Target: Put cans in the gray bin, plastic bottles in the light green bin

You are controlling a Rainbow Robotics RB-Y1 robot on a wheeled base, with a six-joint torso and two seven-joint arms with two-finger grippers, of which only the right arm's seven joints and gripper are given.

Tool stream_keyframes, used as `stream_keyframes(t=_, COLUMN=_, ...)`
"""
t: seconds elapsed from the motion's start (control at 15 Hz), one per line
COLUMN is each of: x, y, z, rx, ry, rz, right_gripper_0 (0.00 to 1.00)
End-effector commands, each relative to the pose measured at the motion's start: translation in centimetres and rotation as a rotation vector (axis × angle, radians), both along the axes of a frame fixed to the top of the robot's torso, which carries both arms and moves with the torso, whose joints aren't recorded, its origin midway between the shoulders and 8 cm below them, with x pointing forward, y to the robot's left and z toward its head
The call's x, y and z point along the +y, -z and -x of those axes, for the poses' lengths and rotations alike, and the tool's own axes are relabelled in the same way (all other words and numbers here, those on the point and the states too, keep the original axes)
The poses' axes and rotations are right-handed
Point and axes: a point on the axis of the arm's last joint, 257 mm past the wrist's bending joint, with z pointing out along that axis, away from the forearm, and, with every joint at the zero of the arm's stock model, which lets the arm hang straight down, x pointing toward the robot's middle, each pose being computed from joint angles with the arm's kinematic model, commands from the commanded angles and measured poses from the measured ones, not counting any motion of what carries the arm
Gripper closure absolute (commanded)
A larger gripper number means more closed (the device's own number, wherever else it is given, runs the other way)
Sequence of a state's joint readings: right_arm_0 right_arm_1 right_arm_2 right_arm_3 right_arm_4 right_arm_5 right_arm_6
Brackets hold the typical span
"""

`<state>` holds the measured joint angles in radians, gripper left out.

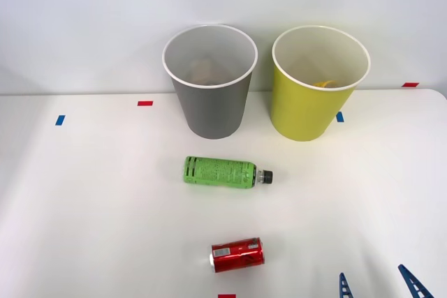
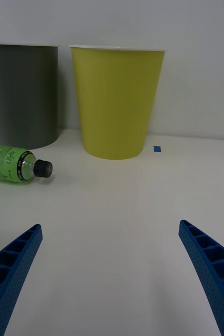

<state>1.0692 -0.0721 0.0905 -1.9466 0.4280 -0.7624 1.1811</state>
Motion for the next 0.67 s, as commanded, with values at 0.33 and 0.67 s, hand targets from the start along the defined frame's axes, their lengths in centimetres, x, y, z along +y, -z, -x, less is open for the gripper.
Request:
stream_keyframes(t=0.33, x=0.0, y=0.0, z=0.0, rx=0.0, ry=0.0, rz=0.0, right_gripper_0=0.1)
stream_keyframes(t=0.67, x=0.0, y=0.0, z=0.0, rx=0.0, ry=0.0, rz=0.0, right_gripper_0=0.1)
